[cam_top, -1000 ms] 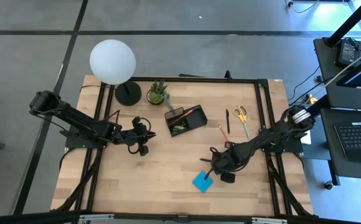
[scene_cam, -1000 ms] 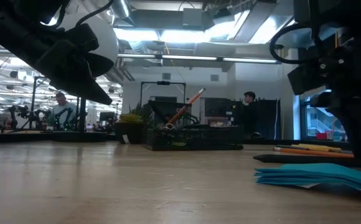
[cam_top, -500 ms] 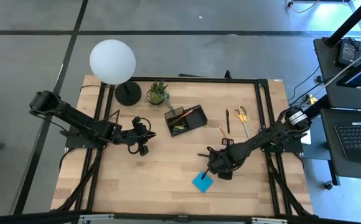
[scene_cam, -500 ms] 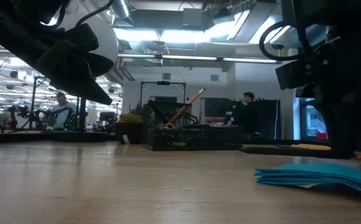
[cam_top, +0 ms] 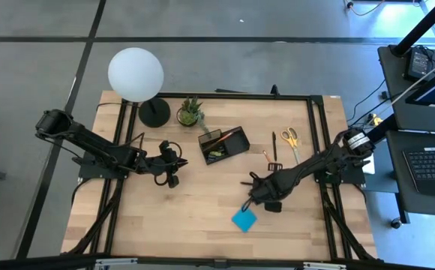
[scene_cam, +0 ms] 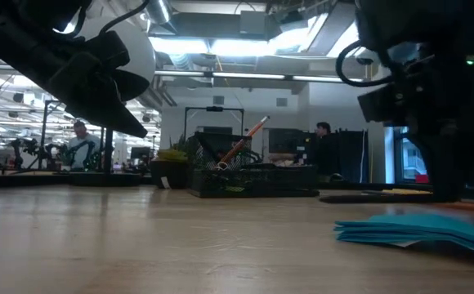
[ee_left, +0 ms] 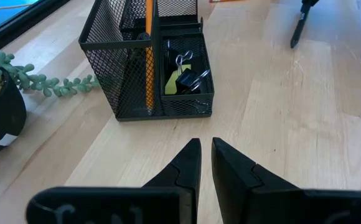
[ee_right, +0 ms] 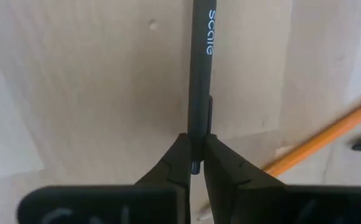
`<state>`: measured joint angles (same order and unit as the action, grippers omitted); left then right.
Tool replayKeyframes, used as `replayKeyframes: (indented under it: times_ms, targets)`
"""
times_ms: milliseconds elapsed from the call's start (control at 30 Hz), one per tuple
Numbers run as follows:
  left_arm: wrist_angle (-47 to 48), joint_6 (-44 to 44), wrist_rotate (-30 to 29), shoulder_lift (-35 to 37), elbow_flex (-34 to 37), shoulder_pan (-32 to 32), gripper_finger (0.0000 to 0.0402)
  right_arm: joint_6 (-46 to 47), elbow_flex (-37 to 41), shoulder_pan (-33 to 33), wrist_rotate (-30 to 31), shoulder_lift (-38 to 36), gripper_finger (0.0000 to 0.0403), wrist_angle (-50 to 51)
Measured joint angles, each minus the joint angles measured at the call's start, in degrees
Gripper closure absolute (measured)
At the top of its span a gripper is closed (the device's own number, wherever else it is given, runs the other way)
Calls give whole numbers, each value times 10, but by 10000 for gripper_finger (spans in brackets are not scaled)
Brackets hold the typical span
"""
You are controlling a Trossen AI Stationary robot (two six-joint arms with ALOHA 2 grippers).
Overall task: Pick and place office supplies into organizer
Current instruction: Put the bottom black pen into the desk organizer
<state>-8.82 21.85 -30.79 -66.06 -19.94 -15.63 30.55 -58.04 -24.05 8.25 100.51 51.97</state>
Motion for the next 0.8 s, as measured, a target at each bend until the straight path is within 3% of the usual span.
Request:
replayKeyframes:
  times_ms: [133, 333, 533, 800]
  targets:
    - [0, 0, 0, 0, 0, 0, 370, -42, -28, 16, 7, 0, 376, 23]
    - [0, 0, 0, 0, 0, 0, 370, -98, -121, 39, 72, -1, 373, 133]
    - [0, 0, 0, 0, 0, 0, 370, -194, -217, 66, 186, -2, 375, 226]
    - [0, 0, 0, 0, 0, 0, 370, -433, -261, 113, 376, -2, 375, 222]
